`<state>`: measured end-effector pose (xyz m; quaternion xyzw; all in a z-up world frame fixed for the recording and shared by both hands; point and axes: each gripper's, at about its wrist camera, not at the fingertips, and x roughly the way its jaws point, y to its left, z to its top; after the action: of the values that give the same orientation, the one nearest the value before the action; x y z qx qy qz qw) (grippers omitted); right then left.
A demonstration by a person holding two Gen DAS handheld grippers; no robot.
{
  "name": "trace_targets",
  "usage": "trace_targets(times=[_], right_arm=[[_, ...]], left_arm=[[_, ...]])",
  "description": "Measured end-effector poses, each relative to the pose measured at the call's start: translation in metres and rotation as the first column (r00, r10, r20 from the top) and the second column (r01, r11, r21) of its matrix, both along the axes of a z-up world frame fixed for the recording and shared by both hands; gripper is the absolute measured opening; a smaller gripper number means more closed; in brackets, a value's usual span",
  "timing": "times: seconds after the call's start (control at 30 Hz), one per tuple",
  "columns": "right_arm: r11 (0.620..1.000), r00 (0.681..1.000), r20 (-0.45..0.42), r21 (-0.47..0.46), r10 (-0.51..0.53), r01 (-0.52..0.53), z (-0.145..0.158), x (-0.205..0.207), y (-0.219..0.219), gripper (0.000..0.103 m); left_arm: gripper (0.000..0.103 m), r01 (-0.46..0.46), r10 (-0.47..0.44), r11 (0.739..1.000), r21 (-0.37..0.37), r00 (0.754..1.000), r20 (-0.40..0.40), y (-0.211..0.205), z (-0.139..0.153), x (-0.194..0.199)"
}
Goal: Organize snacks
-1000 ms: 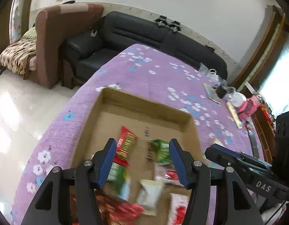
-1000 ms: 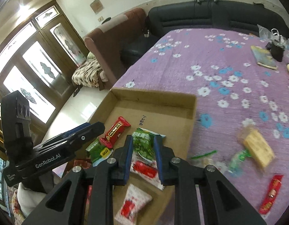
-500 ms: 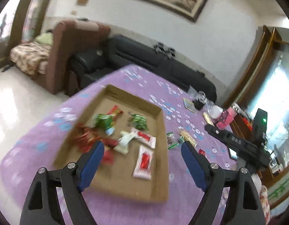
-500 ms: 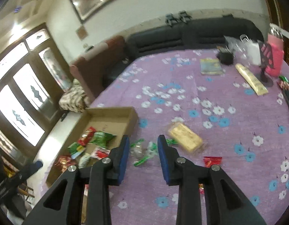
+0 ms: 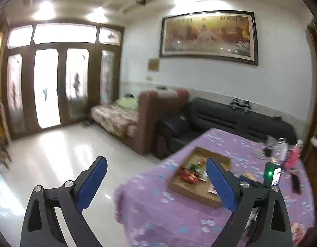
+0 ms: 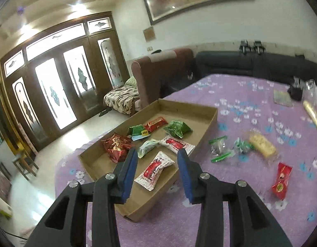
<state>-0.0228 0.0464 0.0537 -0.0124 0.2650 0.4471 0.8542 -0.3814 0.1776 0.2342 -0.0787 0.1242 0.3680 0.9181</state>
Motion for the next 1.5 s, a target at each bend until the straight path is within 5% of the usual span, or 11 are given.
trace_targets(times=[0.2, 0.37, 1.13, 1.23, 1.33, 1.43, 1.5], right_arm=[[1.0, 0.999, 0.038, -0.03, -0.003, 0.004, -0.006, -0.011, 0.003, 0.039], [0.998, 0.996, 0.087, -0.059, -0.013, 0.018, -0.01, -0.019, 0.004, 0.039], [0.997, 0.995, 0.101, -0.077, -0.021, 0.029, -0.013, -0.018, 0.0, 0.041], [0.997, 0.994, 0.102, -0.068, -0.027, 0.034, -0.011, -0.017, -0.001, 0.042], [0.999, 0.996, 0.074, -0.029, -0.041, 0.043, -0.001, -0.009, -0.008, 0.042], [0.994, 0.99, 0.093, 0.033, -0.105, 0.102, 0.025, 0.004, -0.029, 0.042], [0.985, 0.983, 0.084, 0.065, -0.164, 0.159, 0.041, 0.019, -0.048, 0.052]], left_arm=[[0.098, 0.038, -0.039, 0.985, 0.169, 0.999, 0.001, -0.041, 0.015, -0.017], [0.098, 0.024, -0.015, 0.972, 0.233, 0.999, -0.042, -0.054, 0.015, -0.016], [0.098, 0.018, 0.012, 0.973, 0.229, 0.992, -0.127, -0.049, -0.006, 0.016], [0.098, 0.057, -0.043, 0.984, 0.167, 0.995, -0.086, -0.037, -0.006, 0.021], [0.098, 0.17, -0.169, 0.985, 0.026, 0.984, -0.052, -0.017, -0.012, 0.039], [0.098, 0.32, -0.326, 0.944, -0.077, 0.942, -0.086, -0.01, -0.023, 0.086], [0.098, 0.384, -0.391, 0.918, -0.097, 0.917, -0.083, -0.013, -0.023, 0.114]])
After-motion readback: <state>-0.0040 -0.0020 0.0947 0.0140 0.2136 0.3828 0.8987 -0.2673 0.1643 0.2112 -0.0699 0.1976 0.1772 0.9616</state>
